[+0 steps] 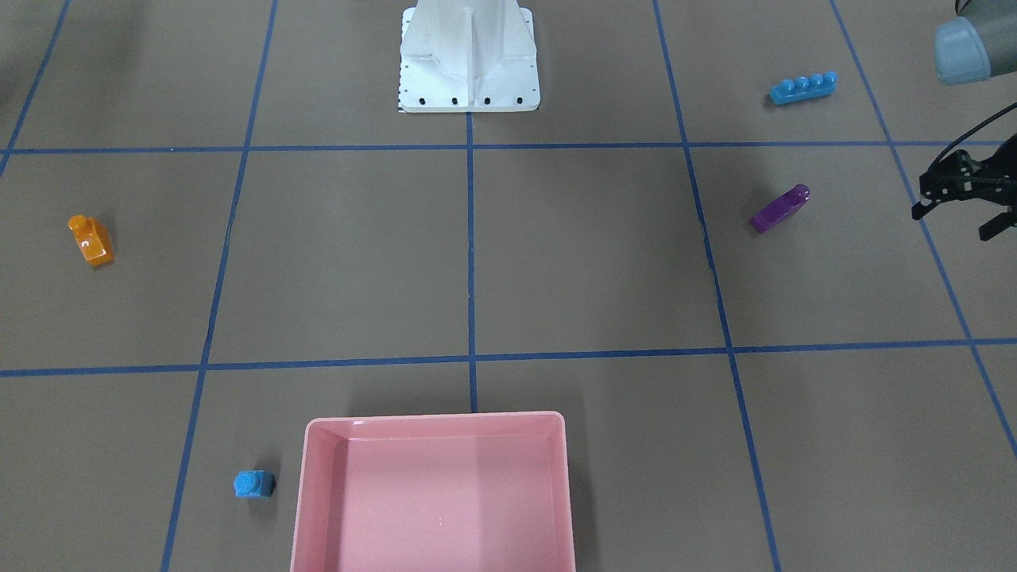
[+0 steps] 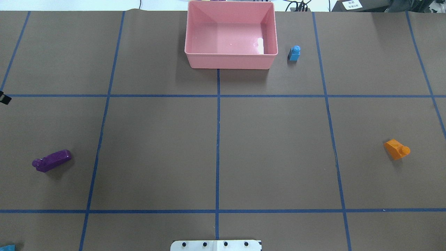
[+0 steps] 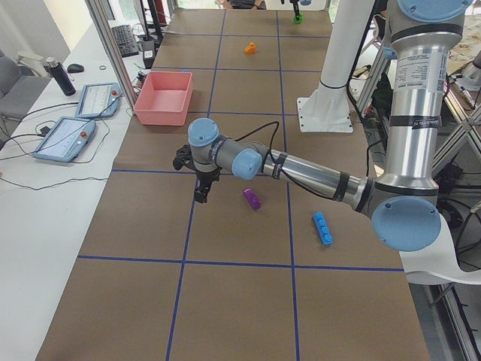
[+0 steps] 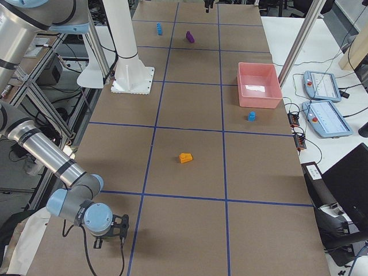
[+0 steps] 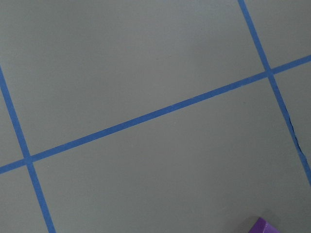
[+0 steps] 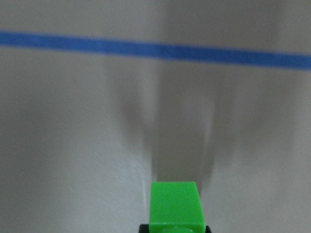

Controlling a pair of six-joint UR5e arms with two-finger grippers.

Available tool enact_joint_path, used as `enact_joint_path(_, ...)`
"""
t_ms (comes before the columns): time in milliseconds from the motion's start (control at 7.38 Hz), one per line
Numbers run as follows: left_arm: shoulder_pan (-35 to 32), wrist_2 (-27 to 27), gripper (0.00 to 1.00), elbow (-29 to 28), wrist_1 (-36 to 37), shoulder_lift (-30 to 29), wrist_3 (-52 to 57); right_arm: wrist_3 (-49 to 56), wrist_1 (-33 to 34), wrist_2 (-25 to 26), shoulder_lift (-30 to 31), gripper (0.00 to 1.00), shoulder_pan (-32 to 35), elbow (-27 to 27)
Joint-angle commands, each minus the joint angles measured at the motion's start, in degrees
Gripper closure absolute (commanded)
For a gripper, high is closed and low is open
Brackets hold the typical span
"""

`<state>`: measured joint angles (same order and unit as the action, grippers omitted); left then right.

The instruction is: Put all blocks into box

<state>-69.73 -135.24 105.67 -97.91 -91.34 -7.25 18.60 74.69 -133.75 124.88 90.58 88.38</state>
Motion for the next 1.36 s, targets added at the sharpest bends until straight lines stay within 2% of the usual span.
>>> enact_joint_path(0, 8.3, 1.7, 0.00, 4.8, 0.0, 1.3, -1.8, -3.1, 16.1, -2.2, -7.0, 1.00, -0.1, 12.5)
enact_joint_path(136, 13.9, 5.0, 0.00, 9.7, -0.7, 8.0, -1.2, -3.3, 19.5, -5.4, -12.2, 1.00, -0.8, 12.9)
enact_joint_path(271, 22.3, 11.6, 0.00, 14.8, -2.3, 13.4, -1.3, -6.9, 21.4, -6.9, -17.8, 1.00, -2.7, 13.0)
enact_joint_path(407, 29.7, 15.8, 0.00, 17.8, -2.5, 17.4, -1.2, -12.1, 21.5, -7.1, -22.2, 1.00, -4.3, 13.5)
enact_joint_path(678, 40.9, 20.8, 0.01, 19.7, -2.5, 21.9, -1.2, -26.3, 21.5, -8.1, -31.6, 1.00, -8.9, 13.7)
enact_joint_path(949, 50.6, 26.4, 0.03, 21.9, -4.4, 28.8, -1.3, -30.6, 21.5, -8.6, -38.2, 1.00, -12.9, 13.1)
enact_joint_path(1085, 57.8, 30.7, 0.02, 21.9, -4.5, 29.9, -2.6, -34.9, 21.5, -9.4, -41.9, 1.00, -15.1, 13.0)
enact_joint_path(1220, 61.7, 31.1, 0.03, 20.1, -4.5, 30.3, -4.9, -41.3, 21.5, -9.4, -46.4, 1.00, -17.3, 13.0)
